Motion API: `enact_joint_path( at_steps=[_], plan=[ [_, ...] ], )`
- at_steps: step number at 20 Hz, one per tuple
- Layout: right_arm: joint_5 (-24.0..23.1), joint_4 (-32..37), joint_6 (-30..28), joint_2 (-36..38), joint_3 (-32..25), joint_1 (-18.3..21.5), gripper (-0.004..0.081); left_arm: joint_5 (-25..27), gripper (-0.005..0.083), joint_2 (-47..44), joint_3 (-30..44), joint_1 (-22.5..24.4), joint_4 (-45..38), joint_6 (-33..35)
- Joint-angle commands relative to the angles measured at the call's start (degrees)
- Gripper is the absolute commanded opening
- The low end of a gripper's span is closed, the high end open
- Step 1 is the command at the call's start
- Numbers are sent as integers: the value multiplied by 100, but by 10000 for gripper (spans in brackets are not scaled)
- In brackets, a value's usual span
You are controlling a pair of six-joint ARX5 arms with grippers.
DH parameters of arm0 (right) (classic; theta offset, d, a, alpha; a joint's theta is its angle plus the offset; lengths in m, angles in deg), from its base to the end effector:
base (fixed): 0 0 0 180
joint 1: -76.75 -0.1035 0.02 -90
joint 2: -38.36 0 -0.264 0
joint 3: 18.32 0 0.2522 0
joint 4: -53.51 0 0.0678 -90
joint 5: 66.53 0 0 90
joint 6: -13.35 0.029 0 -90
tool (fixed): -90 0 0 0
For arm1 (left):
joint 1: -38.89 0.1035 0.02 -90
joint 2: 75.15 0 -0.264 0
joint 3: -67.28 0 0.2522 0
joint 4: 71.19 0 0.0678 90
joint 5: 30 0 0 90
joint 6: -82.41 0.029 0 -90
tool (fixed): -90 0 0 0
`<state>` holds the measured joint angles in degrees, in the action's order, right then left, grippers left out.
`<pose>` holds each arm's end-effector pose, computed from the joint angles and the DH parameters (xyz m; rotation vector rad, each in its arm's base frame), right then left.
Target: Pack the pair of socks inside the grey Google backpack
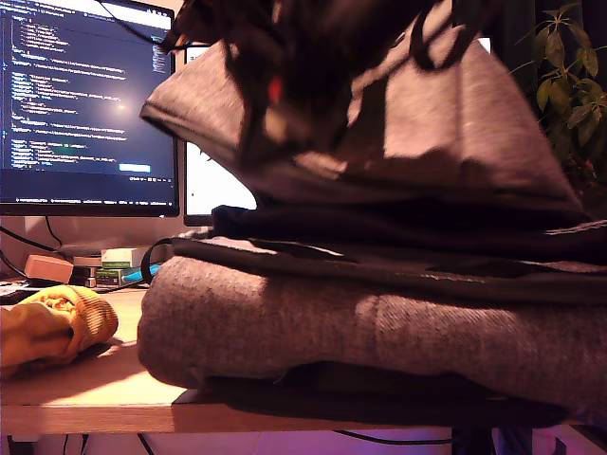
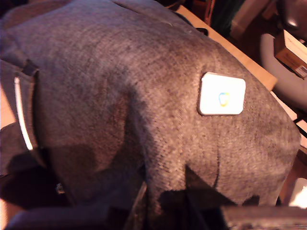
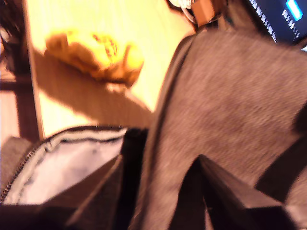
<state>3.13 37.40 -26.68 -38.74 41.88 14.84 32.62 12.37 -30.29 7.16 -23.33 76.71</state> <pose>0.1417 0.2441 0.2358 -1.0430 0.1830 0.8496 0.2744 -0.1853 0.3539 -0.0609 0.7373 -0.9573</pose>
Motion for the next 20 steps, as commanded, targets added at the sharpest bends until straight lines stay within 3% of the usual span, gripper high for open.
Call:
enact_joint_path(
  at_steps=[1,5,12,13,16,20],
  plan=[
    [-76,-83,-181,-129,-31,17,185,-243,-22,-138,-376,11,-365,-35],
    [-431,-90,-369,-138,-28,55,-14,-267,-22,-138,-376,24,-306,-35],
    [-846,-68,-529,-9,-9,74,-13,-264,-9,-138,-376,90,-129,208],
    [-892,-83,-549,39,-4,57,-13,-260,49,-138,-376,87,-33,339],
    [-970,-162,-645,170,2,52,-13,-247,359,-140,-376,153,214,439],
    [-979,-221,-647,302,9,55,-13,-323,370,-140,-385,339,621,787]
  ],
)
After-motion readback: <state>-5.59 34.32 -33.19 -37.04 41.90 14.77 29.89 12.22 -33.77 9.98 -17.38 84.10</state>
